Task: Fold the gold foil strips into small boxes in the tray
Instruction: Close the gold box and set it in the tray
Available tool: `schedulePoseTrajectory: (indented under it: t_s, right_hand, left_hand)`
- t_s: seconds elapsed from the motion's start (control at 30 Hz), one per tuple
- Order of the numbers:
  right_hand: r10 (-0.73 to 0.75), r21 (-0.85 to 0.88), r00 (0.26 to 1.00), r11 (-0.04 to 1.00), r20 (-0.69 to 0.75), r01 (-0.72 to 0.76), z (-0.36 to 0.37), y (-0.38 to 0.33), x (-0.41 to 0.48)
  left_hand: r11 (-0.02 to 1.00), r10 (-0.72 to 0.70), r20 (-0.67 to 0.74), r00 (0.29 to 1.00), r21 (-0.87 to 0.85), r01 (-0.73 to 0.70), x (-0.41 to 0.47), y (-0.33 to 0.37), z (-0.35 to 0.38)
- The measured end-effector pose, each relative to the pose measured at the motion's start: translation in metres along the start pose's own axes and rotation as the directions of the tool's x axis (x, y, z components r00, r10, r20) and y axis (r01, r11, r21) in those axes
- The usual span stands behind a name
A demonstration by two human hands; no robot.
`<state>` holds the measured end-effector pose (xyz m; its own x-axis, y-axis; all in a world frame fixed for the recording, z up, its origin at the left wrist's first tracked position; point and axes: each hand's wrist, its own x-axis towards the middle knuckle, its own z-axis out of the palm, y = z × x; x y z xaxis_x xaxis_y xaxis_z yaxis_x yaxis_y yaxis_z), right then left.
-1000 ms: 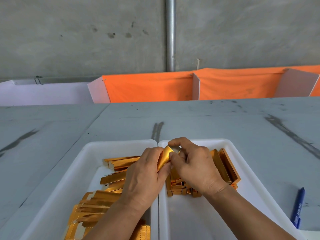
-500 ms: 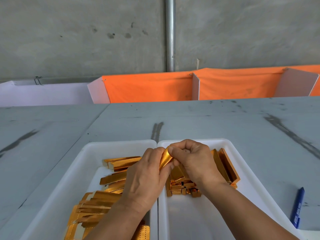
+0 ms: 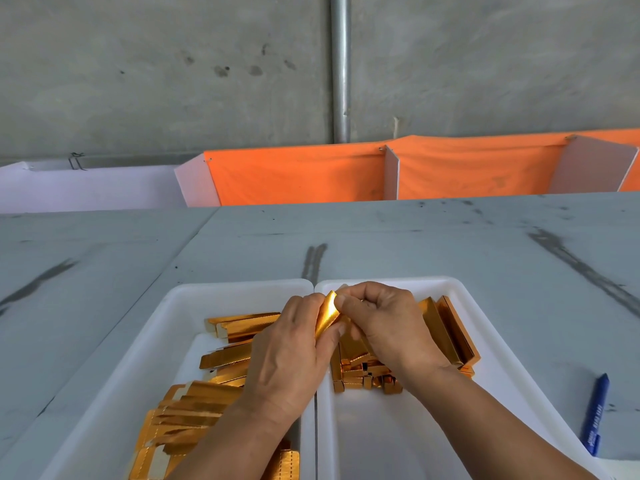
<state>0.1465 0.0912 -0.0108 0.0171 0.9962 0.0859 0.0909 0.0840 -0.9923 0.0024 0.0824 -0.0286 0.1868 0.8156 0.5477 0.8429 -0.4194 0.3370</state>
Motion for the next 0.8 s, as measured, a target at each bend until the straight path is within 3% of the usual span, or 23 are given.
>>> schedulePoseTrajectory:
  t_s: [0.1, 0.2, 0.3, 0.47, 0.6, 0.8]
  right_hand:
    - [-0.039, -0.043, 0.999, 0.998, -0.010, 0.038, 0.000, -0.002, -0.002]
    - [-0.072, -0.073, 0.989, 0.995, -0.127, 0.063, -0.001, -0.002, 0.001]
    - [0.021, -0.007, 0.980, 1.000, -0.197, -0.023, -0.007, -0.004, 0.005]
    - [0.277, 0.268, 0.961, 0.924, 0.016, -0.271, -0.010, -0.006, 0.007]
    - [0.258, 0.390, 0.956, 0.872, 0.143, -0.294, -0.009, -0.006, 0.008]
    - [0.197, 0.328, 0.971, 0.916, 0.133, -0.231, -0.009, -0.004, 0.006]
  left_hand:
    - [1.000, -0.006, 0.000, 1.000, -0.011, 0.006, 0.001, 0.000, 0.001]
    - [0.999, -0.012, 0.000, 1.000, -0.039, 0.012, 0.001, 0.000, 0.000]
    - [0.999, 0.000, 0.009, 1.000, -0.052, 0.000, 0.000, -0.001, 0.000]
    - [0.997, 0.037, 0.023, 0.999, -0.072, -0.035, -0.001, -0.001, 0.001]
    - [0.995, 0.050, 0.020, 0.999, -0.085, -0.049, -0.001, -0.001, -0.001]
    - [0.994, 0.057, 0.019, 0.998, -0.098, -0.055, -0.002, 0.000, -0.001]
